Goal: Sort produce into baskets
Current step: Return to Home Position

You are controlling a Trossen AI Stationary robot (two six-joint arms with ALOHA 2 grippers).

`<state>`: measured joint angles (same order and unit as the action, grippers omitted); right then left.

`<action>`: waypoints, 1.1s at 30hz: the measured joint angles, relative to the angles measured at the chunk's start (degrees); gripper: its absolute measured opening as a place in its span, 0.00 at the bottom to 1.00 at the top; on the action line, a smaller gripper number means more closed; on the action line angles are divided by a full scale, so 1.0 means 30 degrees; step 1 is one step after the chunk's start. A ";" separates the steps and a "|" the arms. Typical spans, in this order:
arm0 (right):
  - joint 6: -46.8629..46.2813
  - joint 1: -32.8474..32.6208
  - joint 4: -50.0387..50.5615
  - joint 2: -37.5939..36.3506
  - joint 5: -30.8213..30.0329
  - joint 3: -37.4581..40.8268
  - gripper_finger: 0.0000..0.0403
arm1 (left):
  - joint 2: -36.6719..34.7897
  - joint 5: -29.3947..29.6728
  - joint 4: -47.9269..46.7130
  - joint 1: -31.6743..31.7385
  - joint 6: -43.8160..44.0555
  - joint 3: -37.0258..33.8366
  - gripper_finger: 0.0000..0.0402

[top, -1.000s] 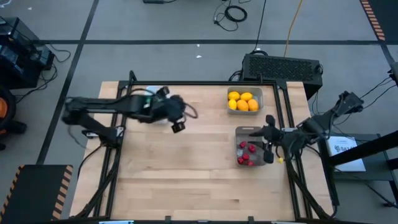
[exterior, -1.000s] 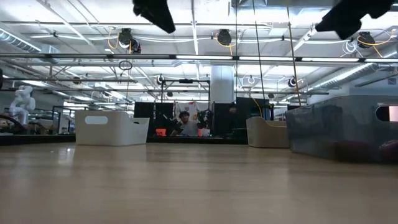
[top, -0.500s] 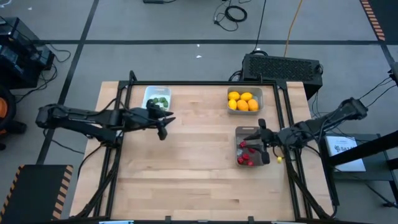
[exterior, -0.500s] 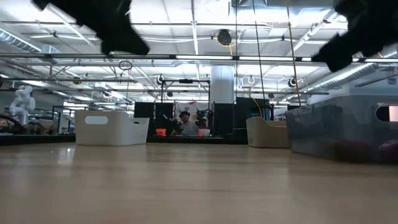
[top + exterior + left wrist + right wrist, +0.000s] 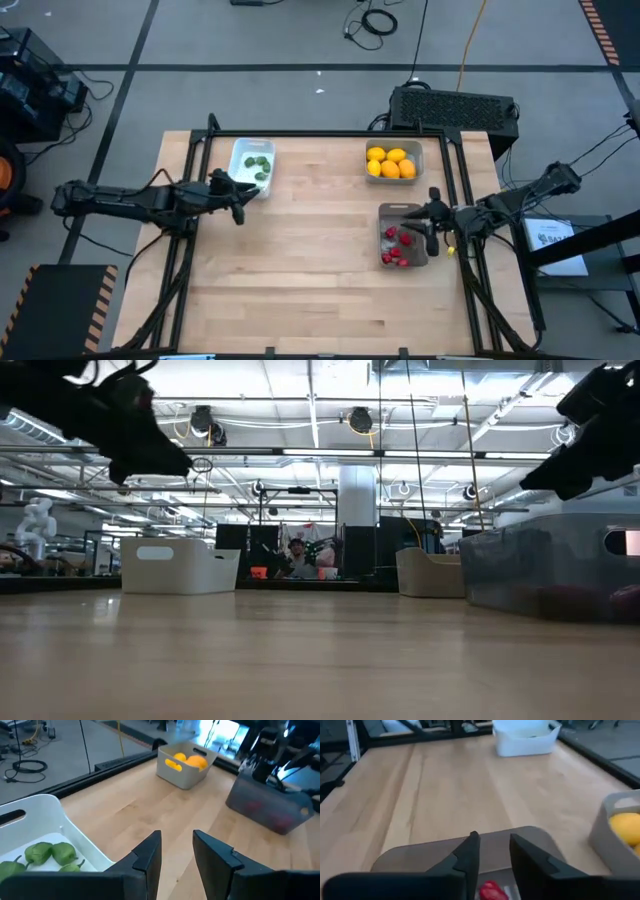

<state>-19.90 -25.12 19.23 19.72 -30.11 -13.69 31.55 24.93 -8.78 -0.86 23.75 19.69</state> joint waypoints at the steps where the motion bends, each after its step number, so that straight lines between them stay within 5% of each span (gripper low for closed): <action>1: 0.0048 -0.0032 0.0389 -0.0480 -0.0251 0.0000 0.23 | -0.0606 0.0007 0.0007 0.0000 -0.0007 -0.0320 0.29; 8: 0.0759 -0.0032 0.0691 -0.2952 -0.0702 0.0355 0.03 | -0.4229 0.1084 -0.0005 0.0007 0.0131 -0.1959 0.29; 13: 0.1178 -0.0032 -0.0511 -0.3511 -0.1924 0.1759 0.01 | -0.6028 0.1559 -0.0198 0.0015 0.0577 -0.3002 0.29; 24: 0.3363 -0.0043 -0.1941 -0.4009 0.0442 0.2674 0.00 | -0.7337 0.0831 0.0173 0.0015 0.1474 -0.4548 0.29; 30: 0.4503 -0.0032 -0.3324 -0.4315 0.4616 0.2960 0.00 | -0.7330 0.0801 0.0594 -0.0005 0.1478 -0.4571 0.29; 33: 0.4434 -0.0039 -0.3288 -0.4310 0.5054 0.3009 0.00 | -0.7330 0.0764 0.0816 0.0000 0.1312 -0.4571 0.29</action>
<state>-6.60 -25.23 9.37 6.79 -14.95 -4.67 9.56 27.22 -6.33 -0.86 27.68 5.98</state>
